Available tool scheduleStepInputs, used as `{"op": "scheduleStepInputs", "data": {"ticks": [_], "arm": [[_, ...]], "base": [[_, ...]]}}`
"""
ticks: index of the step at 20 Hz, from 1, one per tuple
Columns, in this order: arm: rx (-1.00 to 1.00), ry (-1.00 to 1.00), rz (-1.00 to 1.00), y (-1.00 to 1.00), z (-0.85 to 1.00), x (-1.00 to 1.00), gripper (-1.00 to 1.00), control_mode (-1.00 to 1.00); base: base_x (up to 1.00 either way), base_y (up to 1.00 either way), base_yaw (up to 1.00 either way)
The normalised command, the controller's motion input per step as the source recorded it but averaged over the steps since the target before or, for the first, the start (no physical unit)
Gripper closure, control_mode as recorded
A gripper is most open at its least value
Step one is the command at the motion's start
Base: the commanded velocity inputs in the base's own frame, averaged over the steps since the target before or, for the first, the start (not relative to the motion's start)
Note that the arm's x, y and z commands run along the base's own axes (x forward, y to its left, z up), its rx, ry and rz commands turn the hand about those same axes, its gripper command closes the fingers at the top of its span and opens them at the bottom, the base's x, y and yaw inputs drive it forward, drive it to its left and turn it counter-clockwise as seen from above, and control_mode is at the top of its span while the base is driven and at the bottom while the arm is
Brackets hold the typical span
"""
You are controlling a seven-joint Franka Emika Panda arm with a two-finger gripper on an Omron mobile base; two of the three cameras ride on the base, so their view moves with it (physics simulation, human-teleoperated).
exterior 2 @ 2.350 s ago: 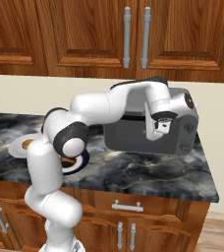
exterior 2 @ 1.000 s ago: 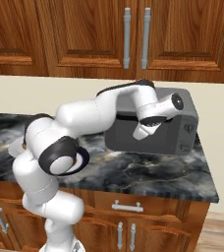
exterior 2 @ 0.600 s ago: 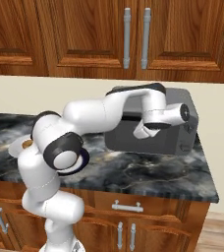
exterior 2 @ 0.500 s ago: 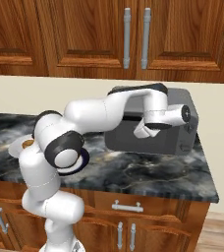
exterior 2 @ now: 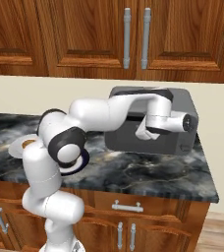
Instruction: Open the toaster oven door. Place the bread on the bottom rack in the toaster oven and place the chicken drumstick on the top rack.
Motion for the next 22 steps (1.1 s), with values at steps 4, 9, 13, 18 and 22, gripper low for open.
{"op": "scheduleStepInputs", "data": {"ticks": [4, 9, 13, 18, 22], "arm": [[-0.01, -0.05, 0.0, 0.09, -0.42, 0.23, -1.0, -1.0], [-0.14, 0.08, -0.01, 0.28, -0.9, 0.03, -1.0, -1.0], [-0.18, 0.25, -0.04, 0.31, -0.94, 0.0, -1.0, -1.0], [-0.16, 0.22, -0.02, 0.31, -0.94, -0.25, -1.0, -1.0], [-0.13, 0.17, -0.05, 0.33, -0.94, -0.38, -1.0, -1.0]], "base": [[0.0, 0.0, 0.0], [0.0, 0.0, 0.0], [0.0, 0.0, 0.0], [0.0, 0.0, 0.0], [0.0, 0.0, 0.0]]}}
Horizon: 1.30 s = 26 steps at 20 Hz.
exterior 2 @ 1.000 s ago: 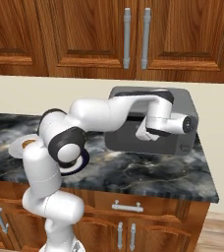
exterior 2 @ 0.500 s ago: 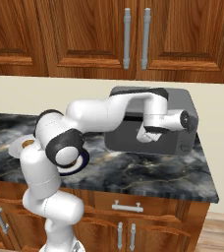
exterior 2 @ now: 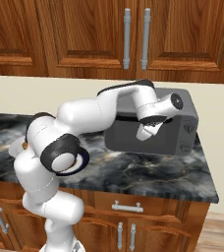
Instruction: Open the toaster oven door. Place the bread on the bottom rack in the toaster oven and place the chicken drumstick on the top rack.
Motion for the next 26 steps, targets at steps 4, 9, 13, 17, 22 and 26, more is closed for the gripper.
{"op": "scheduleStepInputs", "data": {"ticks": [4, 9, 13, 17, 22, 26], "arm": [[-0.11, 0.12, -0.08, 0.4, -0.94, -0.43, -1.0, -1.0], [-0.1, 0.09, -0.08, 0.42, -0.94, -0.42, -1.0, -1.0], [-0.12, 0.12, -0.06, 0.4, -0.94, -0.45, -1.0, -1.0], [-0.14, 0.22, -0.02, 0.21, -0.94, -0.55, -1.0, -1.0], [-0.08, 0.38, 0.0, 0.0, -0.83, -0.52, -1.0, -1.0], [-0.01, 0.43, 0.0, 0.0, -0.47, -0.35, -1.0, -1.0]], "base": [[0.0, 0.0, 0.0], [0.0, 0.0, 0.0], [0.0, 0.0, 0.0], [0.0, 0.0, 0.0], [0.0, 0.0, 0.0], [0.0, 0.0, 0.0]]}}
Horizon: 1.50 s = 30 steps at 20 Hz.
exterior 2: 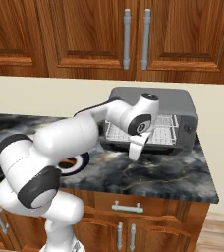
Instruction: Open the toaster oven door. Place the bread on the bottom rack in the toaster oven and place the chicken drumstick on the top rack.
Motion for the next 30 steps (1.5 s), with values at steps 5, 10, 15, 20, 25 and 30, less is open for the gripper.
{"op": "scheduleStepInputs", "data": {"ticks": [5, 10, 15, 20, 25, 30], "arm": [[0.0, 0.26, 0.07, -0.02, -0.21, -0.33, -1.0, -1.0], [0.17, -0.01, 0.19, 0.01, 0.44, -0.3, -1.0, -1.0], [0.1, -0.07, 0.17, 0.08, 0.58, -0.32, -1.0, -1.0], [0.02, -0.16, 0.18, 0.24, 0.22, 0.27, -1.0, -1.0], [0.0, -0.26, 0.3, 0.21, -0.01, 0.5, -1.0, -1.0], [-0.08, -0.38, 0.54, 0.02, -0.26, 0.26, -1.0, -1.0]], "base": [[0.0, 0.0, 0.0], [0.0, 0.0, 0.0], [0.0, 0.0, 0.0], [0.0, 0.0, 0.0], [0.0, 0.0, 0.0], [0.0, 0.0, 0.0]]}}
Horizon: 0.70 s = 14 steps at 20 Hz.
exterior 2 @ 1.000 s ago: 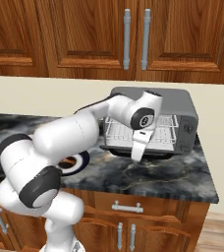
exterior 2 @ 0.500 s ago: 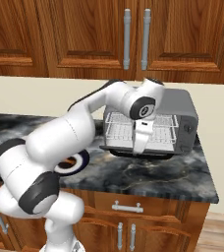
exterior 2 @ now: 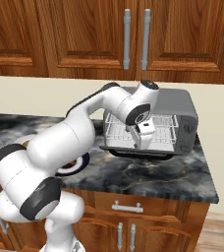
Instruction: Open the toaster oven door. Place the bread on the bottom rack in the toaster oven and place the chicken drumstick on the top rack.
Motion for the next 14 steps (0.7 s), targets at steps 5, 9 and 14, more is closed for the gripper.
{"op": "scheduleStepInputs", "data": {"ticks": [5, 9, 14], "arm": [[-0.31, -0.22, 0.54, 0.07, -0.56, 0.29, -1.0, -1.0], [-0.26, 0.01, 0.42, 0.0, -0.33, 0.47, -1.0, -1.0], [-0.28, 0.0, 0.46, -0.03, -0.32, 0.2, -1.0, -1.0]], "base": [[0.0, 0.0, 0.0], [0.0, 0.0, 0.0], [0.0, 0.0, 0.0]]}}
